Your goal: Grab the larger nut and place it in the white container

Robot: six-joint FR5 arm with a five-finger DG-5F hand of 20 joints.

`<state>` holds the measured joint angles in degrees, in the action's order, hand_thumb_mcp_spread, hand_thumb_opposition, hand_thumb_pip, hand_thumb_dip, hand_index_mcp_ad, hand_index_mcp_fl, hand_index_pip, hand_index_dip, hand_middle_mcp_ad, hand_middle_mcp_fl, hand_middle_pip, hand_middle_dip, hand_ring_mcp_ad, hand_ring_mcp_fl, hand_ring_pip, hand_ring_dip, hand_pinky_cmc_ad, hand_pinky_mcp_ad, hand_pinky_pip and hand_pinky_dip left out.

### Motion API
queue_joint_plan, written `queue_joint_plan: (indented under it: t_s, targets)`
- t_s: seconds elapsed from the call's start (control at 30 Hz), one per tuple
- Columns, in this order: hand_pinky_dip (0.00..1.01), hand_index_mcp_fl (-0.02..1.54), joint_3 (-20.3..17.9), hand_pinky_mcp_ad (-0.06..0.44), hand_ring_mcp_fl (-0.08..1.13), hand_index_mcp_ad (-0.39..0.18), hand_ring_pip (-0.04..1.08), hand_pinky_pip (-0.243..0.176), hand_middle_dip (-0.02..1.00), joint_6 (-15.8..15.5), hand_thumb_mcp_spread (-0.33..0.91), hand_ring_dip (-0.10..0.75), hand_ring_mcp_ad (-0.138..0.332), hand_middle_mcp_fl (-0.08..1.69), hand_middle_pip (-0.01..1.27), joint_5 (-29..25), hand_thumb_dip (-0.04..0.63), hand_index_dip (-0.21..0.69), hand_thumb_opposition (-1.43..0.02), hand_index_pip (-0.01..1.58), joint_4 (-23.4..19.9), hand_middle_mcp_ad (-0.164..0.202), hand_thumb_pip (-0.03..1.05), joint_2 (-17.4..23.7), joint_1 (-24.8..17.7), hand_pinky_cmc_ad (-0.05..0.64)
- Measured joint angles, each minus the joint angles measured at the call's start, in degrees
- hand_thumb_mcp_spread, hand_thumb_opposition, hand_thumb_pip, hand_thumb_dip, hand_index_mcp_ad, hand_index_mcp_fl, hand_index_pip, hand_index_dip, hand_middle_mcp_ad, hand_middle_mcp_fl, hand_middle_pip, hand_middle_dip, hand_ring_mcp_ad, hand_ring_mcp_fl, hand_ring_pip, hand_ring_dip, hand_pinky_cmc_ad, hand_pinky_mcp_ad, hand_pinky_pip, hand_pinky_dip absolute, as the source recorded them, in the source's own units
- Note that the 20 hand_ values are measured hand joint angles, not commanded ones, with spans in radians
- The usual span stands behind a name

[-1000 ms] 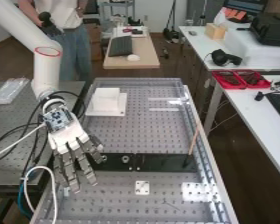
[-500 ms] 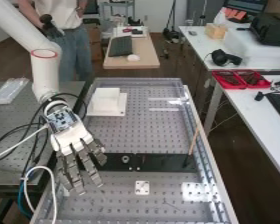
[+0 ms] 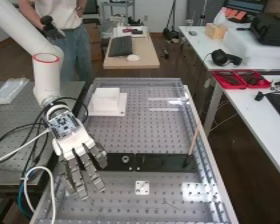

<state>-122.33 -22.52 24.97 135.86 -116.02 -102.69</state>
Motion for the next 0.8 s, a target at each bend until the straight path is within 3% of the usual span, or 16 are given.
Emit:
queue_joint_plan:
  t_s: [0.23, 0.8]
  targets:
    - [0.68, 0.2, -0.1, 0.311, 0.0, -0.11, 0.17, -0.124, 0.22, 0.31, 0.36, 0.122, 0.178, 0.01, 0.13, 0.15, 0.202, 0.016, -0.87, 1.56, -0.18, 0.068, 0.73, -0.11, -0.31, 0.363]
    - [0.68, 0.19, 0.04, 0.314, 0.0, -0.11, 0.18, -0.124, 0.22, 1.42, 0.36, 0.108, 0.178, 0.01, 0.12, -0.51, 0.202, 0.014, -0.86, 1.56, 0.74, 0.068, 0.73, -0.2, -0.83, 0.351]
